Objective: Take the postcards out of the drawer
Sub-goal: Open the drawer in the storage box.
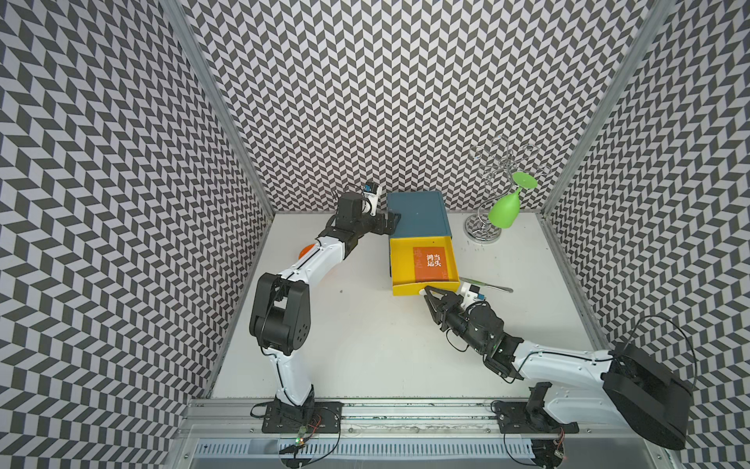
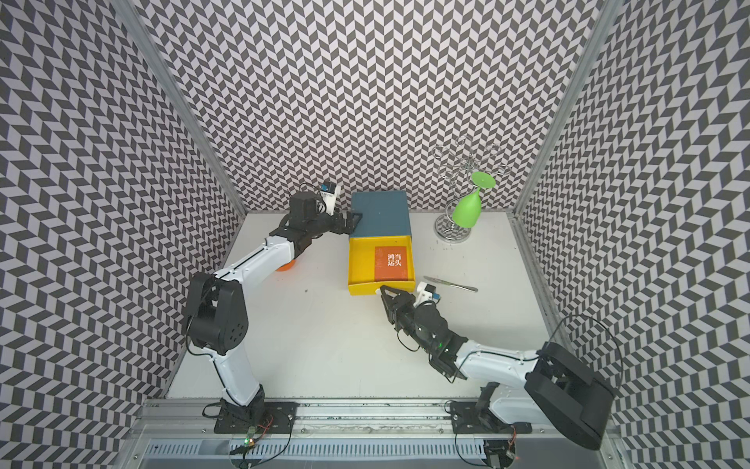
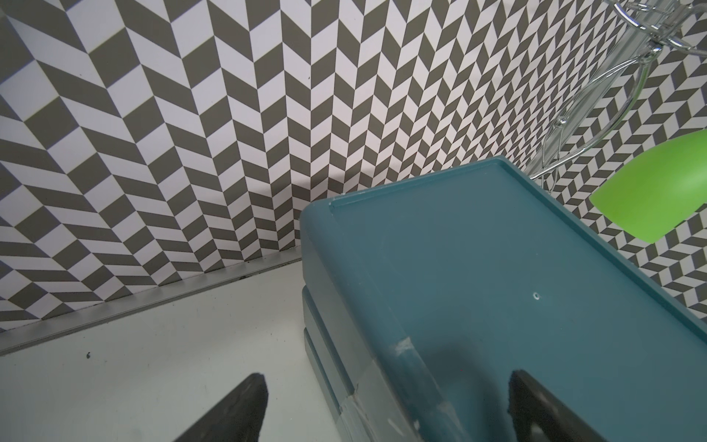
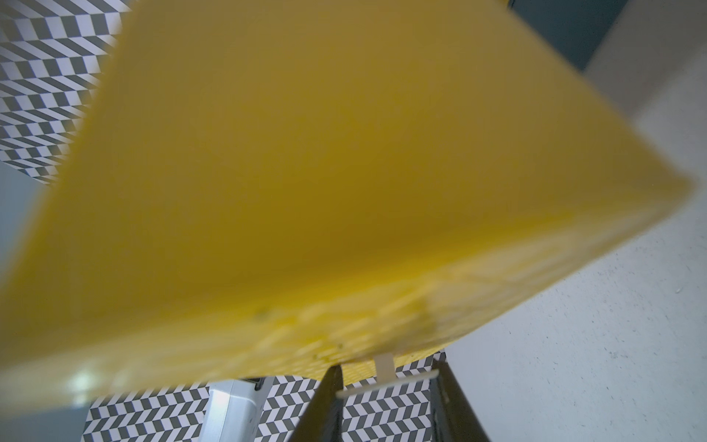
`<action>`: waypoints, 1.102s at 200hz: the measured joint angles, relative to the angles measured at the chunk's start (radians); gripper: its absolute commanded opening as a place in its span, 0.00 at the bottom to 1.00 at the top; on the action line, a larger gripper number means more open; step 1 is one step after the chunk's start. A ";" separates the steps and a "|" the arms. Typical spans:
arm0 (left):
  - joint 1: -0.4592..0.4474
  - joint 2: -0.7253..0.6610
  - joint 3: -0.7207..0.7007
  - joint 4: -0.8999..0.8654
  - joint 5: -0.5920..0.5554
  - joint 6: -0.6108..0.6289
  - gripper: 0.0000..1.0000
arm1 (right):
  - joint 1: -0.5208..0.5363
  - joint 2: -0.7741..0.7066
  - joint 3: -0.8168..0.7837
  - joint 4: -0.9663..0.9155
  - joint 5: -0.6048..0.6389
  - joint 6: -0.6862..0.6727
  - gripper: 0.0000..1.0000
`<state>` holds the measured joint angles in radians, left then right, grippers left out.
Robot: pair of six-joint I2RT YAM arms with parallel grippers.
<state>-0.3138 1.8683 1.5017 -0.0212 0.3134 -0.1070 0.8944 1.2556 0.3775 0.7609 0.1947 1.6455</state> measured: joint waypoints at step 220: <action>0.008 0.000 0.000 -0.003 0.020 -0.001 0.99 | 0.023 -0.039 -0.018 -0.054 0.000 0.000 0.43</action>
<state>-0.3058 1.8683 1.5021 -0.0242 0.3336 -0.1081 0.9169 1.2167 0.3599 0.7071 0.1947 1.6451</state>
